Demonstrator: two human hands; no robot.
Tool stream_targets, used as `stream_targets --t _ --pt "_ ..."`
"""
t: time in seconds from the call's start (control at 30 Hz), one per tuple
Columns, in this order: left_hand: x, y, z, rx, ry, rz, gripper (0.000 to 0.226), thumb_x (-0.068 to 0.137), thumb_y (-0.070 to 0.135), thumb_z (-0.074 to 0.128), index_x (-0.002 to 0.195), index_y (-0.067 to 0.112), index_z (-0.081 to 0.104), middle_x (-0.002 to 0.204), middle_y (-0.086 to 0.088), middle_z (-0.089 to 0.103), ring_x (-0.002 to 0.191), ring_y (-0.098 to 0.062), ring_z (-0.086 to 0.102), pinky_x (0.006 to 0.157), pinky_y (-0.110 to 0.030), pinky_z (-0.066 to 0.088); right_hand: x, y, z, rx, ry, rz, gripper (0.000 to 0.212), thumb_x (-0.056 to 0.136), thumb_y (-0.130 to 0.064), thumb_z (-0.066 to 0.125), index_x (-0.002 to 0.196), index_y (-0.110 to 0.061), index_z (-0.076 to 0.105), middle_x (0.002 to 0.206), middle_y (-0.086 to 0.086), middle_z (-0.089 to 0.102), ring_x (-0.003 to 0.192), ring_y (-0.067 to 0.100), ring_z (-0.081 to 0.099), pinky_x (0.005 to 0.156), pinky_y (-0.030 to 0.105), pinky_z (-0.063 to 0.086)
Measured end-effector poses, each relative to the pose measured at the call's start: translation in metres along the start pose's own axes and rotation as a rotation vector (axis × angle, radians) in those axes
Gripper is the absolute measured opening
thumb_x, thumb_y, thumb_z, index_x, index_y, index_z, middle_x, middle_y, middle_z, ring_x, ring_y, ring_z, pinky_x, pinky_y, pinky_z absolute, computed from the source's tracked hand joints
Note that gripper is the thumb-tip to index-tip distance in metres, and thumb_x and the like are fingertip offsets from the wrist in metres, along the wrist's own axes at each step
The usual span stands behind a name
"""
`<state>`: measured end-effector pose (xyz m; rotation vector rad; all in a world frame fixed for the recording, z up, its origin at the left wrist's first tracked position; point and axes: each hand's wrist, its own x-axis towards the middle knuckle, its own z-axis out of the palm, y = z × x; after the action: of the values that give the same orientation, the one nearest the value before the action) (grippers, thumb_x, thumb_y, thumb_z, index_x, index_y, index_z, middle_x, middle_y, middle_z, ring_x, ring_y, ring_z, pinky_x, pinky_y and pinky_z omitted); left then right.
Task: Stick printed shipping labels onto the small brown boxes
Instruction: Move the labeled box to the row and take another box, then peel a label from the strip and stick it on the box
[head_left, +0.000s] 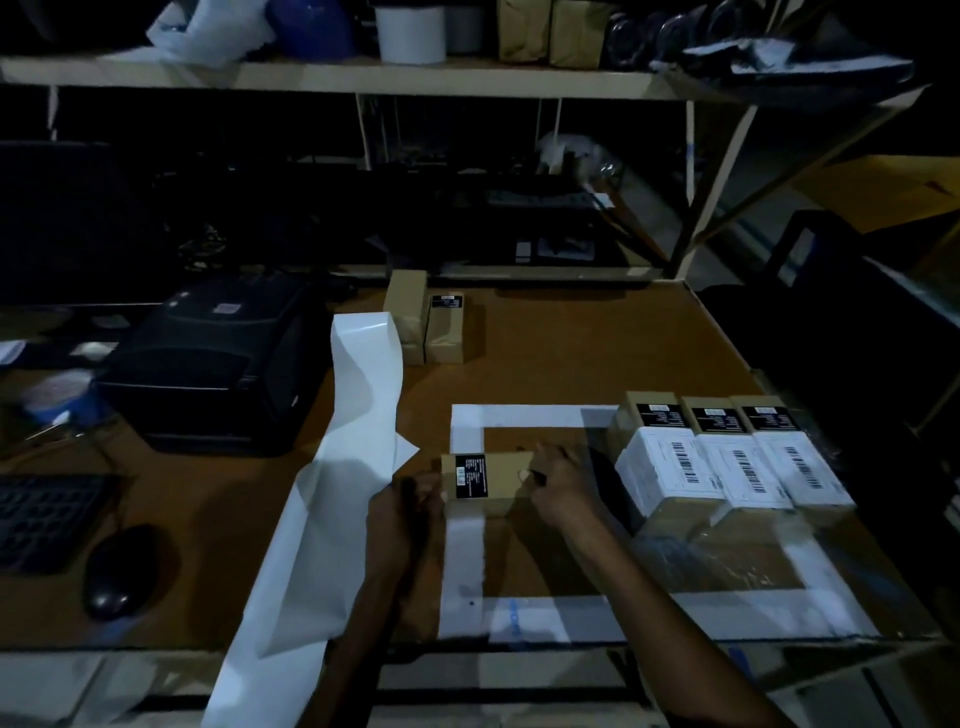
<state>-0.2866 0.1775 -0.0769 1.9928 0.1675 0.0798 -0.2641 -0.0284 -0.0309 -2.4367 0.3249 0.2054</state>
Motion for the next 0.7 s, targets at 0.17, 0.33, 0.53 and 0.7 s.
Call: stream_targets --t 0.17,0.33,0.53,0.7 --pt "0.012 0.001 -0.041 0.214 0.176 0.125 0.022 0.090 0.019 0.073 0.111 0.012 0.071 0.108 -0.004 0.072 0.094 -0.017 0.067 0.085 -0.029 0.051 -0.007 -0.023 0.015 -0.185 0.189 -0.022 0.050 0.098 -0.033 0.058 0.145 -0.030 0.042 0.159 0.007 0.027 0.145 0.034 0.024 0.113 0.055 0.025" --pt "0.034 -0.024 -0.091 0.551 0.167 0.018 0.061 0.087 0.040 0.072 0.138 0.012 0.052 0.131 -0.016 0.060 0.117 -0.038 0.058 0.096 -0.049 0.046 -0.022 -0.074 0.063 0.175 0.159 -0.258 0.044 0.099 -0.026 0.060 0.142 -0.028 0.050 0.145 -0.002 0.051 0.130 0.017 0.050 0.105 0.034 0.047" --pt "0.056 -0.053 -0.115 0.644 -0.116 -0.055 0.093 0.079 0.042 0.080 0.152 0.017 0.028 0.141 -0.012 0.054 0.126 -0.034 0.053 0.100 -0.043 0.047 -0.014 -0.114 0.138 0.273 -0.141 -0.193 0.051 0.096 -0.036 0.063 0.143 -0.023 0.047 0.134 -0.008 0.057 0.124 0.012 0.054 0.095 0.021 0.043" --pt "0.054 -0.064 -0.116 0.658 -0.292 -0.057 0.101 0.080 0.029 0.080 0.156 0.028 0.014 0.155 -0.006 0.038 0.138 -0.029 0.040 0.109 -0.041 0.041 0.025 -0.132 0.162 0.209 0.025 -0.083 0.059 0.093 -0.045 0.064 0.145 -0.025 0.044 0.138 0.003 0.053 0.130 0.024 0.050 0.106 0.039 0.047"
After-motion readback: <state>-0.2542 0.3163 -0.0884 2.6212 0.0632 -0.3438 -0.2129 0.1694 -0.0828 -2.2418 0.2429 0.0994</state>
